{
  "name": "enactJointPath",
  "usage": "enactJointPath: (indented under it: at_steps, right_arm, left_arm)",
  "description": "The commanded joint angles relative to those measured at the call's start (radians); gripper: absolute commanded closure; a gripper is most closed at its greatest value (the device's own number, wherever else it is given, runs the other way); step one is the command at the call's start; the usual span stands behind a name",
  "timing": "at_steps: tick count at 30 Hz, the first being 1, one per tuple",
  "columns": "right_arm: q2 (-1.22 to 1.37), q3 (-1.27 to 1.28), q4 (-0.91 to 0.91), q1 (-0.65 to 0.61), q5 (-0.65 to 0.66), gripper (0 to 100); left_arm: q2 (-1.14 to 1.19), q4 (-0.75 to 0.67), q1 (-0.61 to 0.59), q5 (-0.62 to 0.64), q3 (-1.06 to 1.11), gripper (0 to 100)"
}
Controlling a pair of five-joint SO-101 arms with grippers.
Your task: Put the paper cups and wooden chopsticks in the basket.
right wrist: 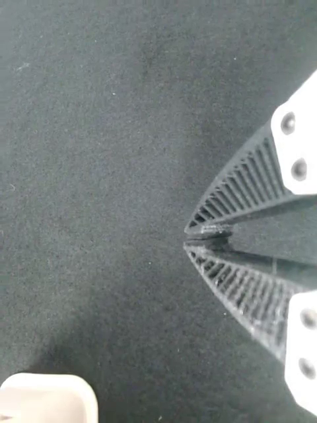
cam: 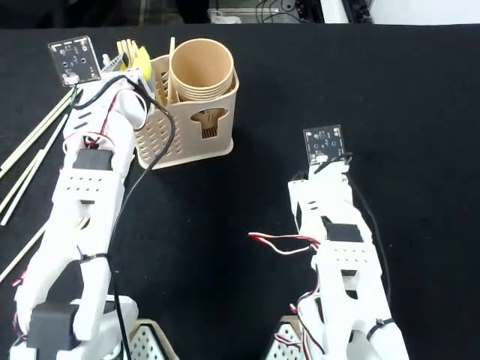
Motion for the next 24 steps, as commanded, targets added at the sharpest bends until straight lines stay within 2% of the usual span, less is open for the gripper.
enactJointPath:
  at_steps: [1,3,8,11,17,24]
  right_arm:
    - [-0.024,-0.013,-0.018,-0.005,0.009,98.5]
    - [-0.024,-0.013,-0.018,-0.005,0.009,98.5]
    - [-0.024,-0.013,-0.018,-0.005,0.009,98.5]
    - [-0.024,-0.012,-0.018,-0.005,0.009,98.5]
    - [-0.024,-0.012,-0.018,-0.009,0.009,98.5]
    - [-0.024,-0.012,-0.018,-0.009,0.009,98.5]
  left_arm:
    - [-0.137,0.126,-0.002,0.005,-0.056,87]
    - [-0.209,0.258,-0.036,0.005,-0.096,87]
    - [-0.275,0.736,-0.168,0.0,-0.314,87]
    - [-0.242,0.927,-0.255,-0.104,-0.4,87]
    - [-0.141,1.08,-0.377,-0.423,-0.4,87]
    - [-0.015,1.094,-0.545,-0.73,-0.314,87]
